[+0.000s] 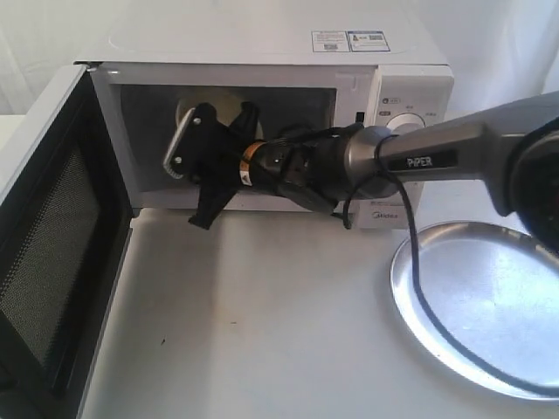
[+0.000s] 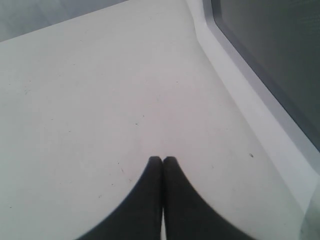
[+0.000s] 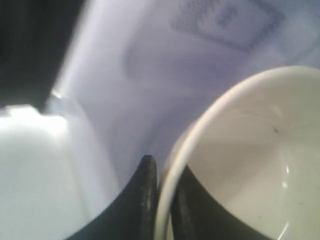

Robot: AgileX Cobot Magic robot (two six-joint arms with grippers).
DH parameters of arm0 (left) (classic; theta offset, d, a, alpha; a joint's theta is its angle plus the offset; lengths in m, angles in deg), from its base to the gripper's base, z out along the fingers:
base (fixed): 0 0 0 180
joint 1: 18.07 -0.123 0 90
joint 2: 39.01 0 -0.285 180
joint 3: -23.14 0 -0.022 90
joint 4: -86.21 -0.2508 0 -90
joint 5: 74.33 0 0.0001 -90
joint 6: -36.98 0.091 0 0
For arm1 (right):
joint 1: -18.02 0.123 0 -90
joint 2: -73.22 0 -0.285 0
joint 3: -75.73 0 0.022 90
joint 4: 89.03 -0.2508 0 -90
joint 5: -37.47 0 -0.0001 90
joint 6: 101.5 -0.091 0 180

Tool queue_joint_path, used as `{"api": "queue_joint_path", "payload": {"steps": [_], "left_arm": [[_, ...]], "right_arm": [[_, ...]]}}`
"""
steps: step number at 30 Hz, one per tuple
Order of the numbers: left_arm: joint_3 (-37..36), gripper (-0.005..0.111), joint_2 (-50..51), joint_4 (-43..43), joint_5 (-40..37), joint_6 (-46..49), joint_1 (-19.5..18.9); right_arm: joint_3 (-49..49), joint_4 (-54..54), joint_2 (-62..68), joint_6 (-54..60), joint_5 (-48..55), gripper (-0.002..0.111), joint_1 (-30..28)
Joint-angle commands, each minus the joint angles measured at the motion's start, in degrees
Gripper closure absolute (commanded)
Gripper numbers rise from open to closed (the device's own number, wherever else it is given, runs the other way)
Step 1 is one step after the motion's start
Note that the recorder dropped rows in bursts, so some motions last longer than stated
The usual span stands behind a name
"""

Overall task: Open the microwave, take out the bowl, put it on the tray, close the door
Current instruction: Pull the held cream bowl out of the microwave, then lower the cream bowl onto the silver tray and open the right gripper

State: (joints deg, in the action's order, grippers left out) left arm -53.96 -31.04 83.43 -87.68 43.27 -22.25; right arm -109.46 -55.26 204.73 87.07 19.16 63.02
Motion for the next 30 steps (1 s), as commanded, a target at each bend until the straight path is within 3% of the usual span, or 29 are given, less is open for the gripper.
{"api": "queue_joint_path", "payload": {"steps": [1,9,11,13,18,21,27,30], "left_arm": [[-0.12,0.107,-0.19,0.22,0.02,-0.09,0.23],[-0.12,0.107,-0.19,0.22,0.02,-0.09,0.23],[-0.12,0.107,-0.19,0.22,0.02,-0.09,0.23],[-0.12,0.107,-0.19,0.22,0.02,-0.09,0.23],[-0.12,0.107,-0.19,0.22,0.02,-0.09,0.23],[-0.12,0.107,-0.19,0.22,0.02,-0.09,0.23],[-0.12,0.107,-0.19,0.22,0.02,-0.09,0.23],[-0.12,0.107,-0.19,0.22,0.02,-0.09,0.23]], "right_arm": [[5.15,2.07,-9.60,-3.44,15.46,0.108,4.75],[18.02,-2.97,-21.91,-3.76,57.45,0.108,7.50],[23.83,-1.71,-24.74,-10.44,65.12,0.108,6.95],[29.65,5.79,-26.80,-19.84,64.11,0.108,6.44],[36.88,15.26,-27.50,-26.22,66.03,0.108,6.35],[38.96,21.58,-27.50,-41.00,68.37,0.108,6.35],[39.82,28.37,-27.50,-43.31,61.87,0.107,6.35],[39.82,27.51,-27.50,-43.31,59.61,0.092,6.35]]}}
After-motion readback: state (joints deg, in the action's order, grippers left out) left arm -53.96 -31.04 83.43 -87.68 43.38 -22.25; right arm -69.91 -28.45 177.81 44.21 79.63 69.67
